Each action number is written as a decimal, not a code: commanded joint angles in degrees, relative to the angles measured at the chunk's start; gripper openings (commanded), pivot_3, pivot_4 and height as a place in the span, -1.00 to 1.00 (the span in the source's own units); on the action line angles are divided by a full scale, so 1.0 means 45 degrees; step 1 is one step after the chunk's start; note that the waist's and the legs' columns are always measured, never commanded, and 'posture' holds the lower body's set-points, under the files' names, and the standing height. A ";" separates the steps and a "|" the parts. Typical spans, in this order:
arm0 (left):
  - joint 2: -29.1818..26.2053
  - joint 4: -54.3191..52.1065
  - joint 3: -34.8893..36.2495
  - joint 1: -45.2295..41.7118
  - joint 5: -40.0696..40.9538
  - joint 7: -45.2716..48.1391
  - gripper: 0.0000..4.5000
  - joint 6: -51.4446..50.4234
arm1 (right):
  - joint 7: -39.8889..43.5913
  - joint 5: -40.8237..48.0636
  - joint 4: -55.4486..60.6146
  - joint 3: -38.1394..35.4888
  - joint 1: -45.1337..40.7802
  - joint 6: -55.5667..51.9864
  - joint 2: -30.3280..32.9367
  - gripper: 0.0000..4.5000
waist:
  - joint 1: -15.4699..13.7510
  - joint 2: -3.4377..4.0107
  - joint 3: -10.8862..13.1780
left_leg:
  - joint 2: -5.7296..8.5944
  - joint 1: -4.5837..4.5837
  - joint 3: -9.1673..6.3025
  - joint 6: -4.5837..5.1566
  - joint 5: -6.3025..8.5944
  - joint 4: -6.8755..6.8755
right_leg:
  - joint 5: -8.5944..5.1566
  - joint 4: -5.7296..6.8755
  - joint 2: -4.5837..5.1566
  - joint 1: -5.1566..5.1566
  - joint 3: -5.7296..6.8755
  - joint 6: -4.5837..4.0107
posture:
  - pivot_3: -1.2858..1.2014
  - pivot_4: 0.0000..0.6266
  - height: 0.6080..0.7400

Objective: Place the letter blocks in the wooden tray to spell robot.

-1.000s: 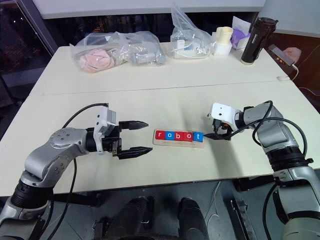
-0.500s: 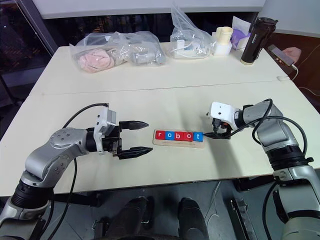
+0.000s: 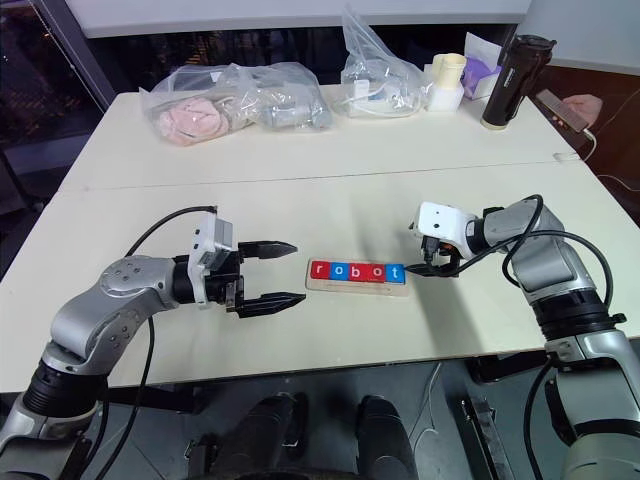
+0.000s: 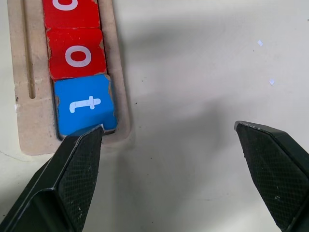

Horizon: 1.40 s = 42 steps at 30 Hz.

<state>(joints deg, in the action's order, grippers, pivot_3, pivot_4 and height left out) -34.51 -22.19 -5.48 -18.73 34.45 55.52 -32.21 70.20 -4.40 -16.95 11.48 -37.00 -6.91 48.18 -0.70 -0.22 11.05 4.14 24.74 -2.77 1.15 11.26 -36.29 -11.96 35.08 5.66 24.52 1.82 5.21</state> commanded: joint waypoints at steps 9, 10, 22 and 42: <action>-0.0250 -0.0195 0.0445 -0.0035 0.0112 -0.0037 1.00 0.0072 | 0.0204 0.0948 0.2322 -0.1443 0.0816 -0.0736 0.1625 0.98 | -0.0010 0.0000 0.0000 | -0.0003 0.0000 0.0001 -0.0001 0.0000 0.0003 | -0.0001 -0.0001 0.0009 0.0001 -0.0002 -0.0001 | 0.03 -0.52 0.97; -0.0263 -0.0181 0.0465 -0.0030 0.0120 -0.0041 1.00 0.0073 | 0.0150 0.1029 0.2573 -0.1551 0.0929 -0.0889 0.1676 0.98 | -0.0002 0.0000 0.0000 | -0.0004 0.0000 0.0000 -0.0001 0.0001 0.0004 | -0.0001 0.0000 0.0018 0.0001 -0.0003 -0.0001 | 0.03 -0.52 0.97; -0.0498 0.0374 0.1019 -0.0387 0.0232 -0.0108 1.00 -0.0237 | -0.2736 0.1831 0.6652 -0.2765 0.2403 -0.4423 0.0864 0.98 | -0.0001 -0.0007 -0.0005 | -0.0005 -0.0002 0.0002 -0.0016 0.0010 -0.0002 | -0.0002 0.0000 0.0037 -0.0003 -0.0005 -0.0002 | 0.03 -0.52 0.97; -0.0636 -0.0434 0.1181 -0.0175 0.0559 -0.0369 1.00 -0.0869 | -0.2782 0.0129 0.0996 0.0042 0.0009 -0.0735 -0.0672 0.98 | -0.0011 -0.0009 -0.0004 | -0.0002 -0.0002 0.0010 0.0001 -0.0001 0.0006 | -0.0001 -0.0003 0.0000 0.0001 -0.0002 -0.0002 | 0.03 -0.52 0.97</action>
<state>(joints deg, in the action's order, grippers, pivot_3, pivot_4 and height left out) -37.06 -21.77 -1.33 -19.68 35.73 54.23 -36.04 56.87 -4.24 -13.46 12.66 -35.79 -11.22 44.91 -0.75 -0.25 11.03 4.13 24.73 -2.72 1.16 11.26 -36.27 -11.96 35.07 5.67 24.53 1.81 5.20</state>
